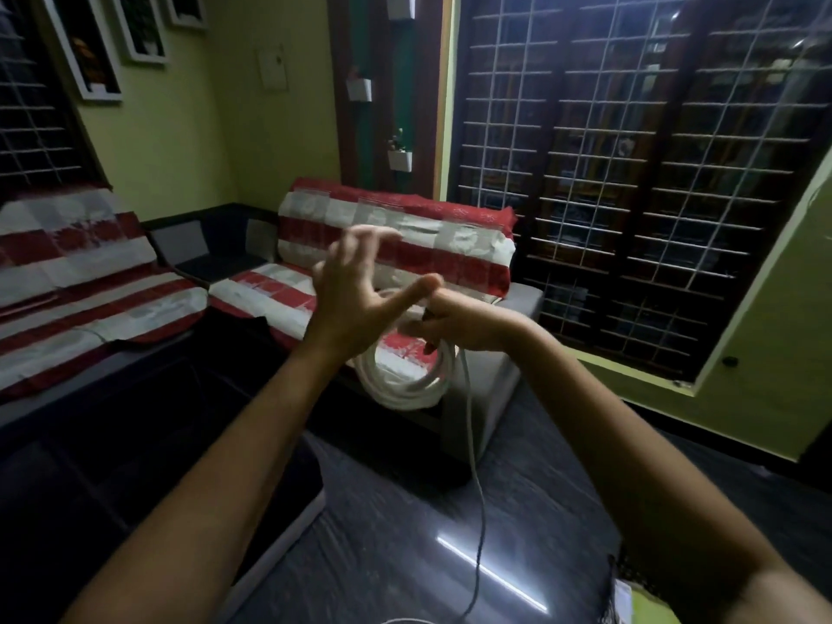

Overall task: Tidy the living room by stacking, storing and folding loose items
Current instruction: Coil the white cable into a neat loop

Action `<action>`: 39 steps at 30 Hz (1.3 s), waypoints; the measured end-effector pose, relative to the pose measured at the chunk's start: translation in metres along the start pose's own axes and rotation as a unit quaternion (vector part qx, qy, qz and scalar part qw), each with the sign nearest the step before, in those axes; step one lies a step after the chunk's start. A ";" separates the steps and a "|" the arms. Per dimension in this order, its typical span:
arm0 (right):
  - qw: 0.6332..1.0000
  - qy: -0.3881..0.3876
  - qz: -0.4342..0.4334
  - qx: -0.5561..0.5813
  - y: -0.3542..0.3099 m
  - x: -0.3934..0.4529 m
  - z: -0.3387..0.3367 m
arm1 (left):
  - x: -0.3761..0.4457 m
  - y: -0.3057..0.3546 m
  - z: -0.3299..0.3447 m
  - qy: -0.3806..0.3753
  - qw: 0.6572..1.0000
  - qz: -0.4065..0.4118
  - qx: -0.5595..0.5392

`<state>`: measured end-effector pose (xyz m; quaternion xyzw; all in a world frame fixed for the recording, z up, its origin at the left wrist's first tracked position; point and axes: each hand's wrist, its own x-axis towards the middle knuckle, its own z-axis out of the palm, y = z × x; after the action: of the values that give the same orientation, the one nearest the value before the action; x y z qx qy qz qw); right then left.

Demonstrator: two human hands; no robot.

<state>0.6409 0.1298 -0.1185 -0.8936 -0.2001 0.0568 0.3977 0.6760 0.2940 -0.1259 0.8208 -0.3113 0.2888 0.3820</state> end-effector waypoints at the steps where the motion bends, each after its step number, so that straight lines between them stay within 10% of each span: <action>1: 0.999 -0.035 0.019 -0.022 -0.008 0.000 0.001 | 0.006 0.003 0.003 -0.086 0.996 -0.008 -0.010; 5: 0.991 -0.087 0.073 -0.076 -0.018 0.006 -0.005 | 0.013 0.000 0.023 -0.288 0.946 -0.119 -0.090; 16: 0.996 -0.012 0.075 0.050 -0.003 0.007 -0.010 | 0.019 -0.001 0.031 -0.196 0.977 -0.073 -0.029; 29: 0.984 -0.144 0.099 0.045 0.018 -0.012 -0.025 | 0.029 -0.005 0.010 -0.186 0.966 -0.109 -0.143; 39: 0.995 0.091 0.032 0.041 0.028 -0.002 0.001 | 0.028 -0.005 0.005 -0.166 0.942 -0.201 -0.213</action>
<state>0.6476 0.1127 -0.1400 -0.8838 -0.1321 -0.0035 0.4488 0.6986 0.2848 -0.1108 0.8022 -0.2525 -0.0075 0.5409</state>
